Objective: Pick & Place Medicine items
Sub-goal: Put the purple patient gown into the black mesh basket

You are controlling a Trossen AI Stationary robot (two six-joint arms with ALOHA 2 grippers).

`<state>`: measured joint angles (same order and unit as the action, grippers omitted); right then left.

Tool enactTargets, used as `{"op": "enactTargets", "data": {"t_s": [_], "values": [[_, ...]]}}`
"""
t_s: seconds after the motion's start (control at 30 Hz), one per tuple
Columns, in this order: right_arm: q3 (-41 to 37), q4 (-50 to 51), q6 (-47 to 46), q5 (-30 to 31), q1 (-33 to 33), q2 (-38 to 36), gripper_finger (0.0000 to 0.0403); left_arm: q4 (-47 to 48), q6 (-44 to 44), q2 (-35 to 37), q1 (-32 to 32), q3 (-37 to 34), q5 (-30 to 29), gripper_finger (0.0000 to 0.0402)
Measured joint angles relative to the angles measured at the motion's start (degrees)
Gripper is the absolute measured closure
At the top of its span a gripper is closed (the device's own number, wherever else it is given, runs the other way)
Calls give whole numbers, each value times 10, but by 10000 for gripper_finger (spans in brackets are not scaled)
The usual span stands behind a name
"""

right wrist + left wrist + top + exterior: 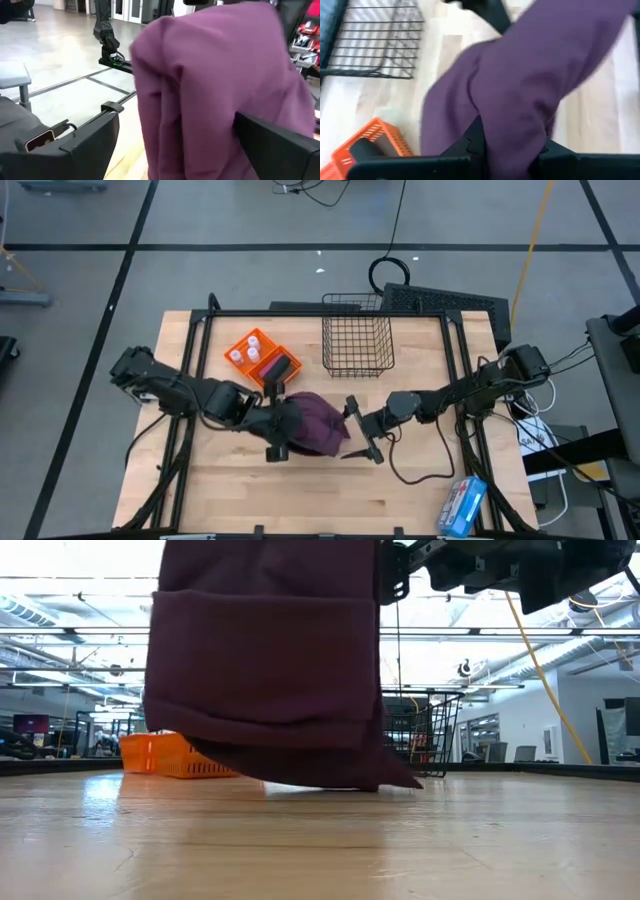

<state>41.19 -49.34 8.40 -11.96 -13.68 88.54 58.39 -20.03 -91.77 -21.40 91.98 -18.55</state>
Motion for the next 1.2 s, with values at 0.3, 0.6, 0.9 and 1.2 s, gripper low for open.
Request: {"op": "enactTargets", "data": {"t_s": [0.3,0.6,0.9,1.2], "values": [[0,-34,28,106,-18,2,23,-63,-28,1,43,0,-30,351],[0,-61,64,305,-26,2,23,-103,-30,1,52,0,-28,351],[0,-71,104,311,-26,2,25,-125,-15,1,21,0,33,351],[0,-70,73,162,-25,2,205,-129,-13,1,-16,0,35,348]]}}
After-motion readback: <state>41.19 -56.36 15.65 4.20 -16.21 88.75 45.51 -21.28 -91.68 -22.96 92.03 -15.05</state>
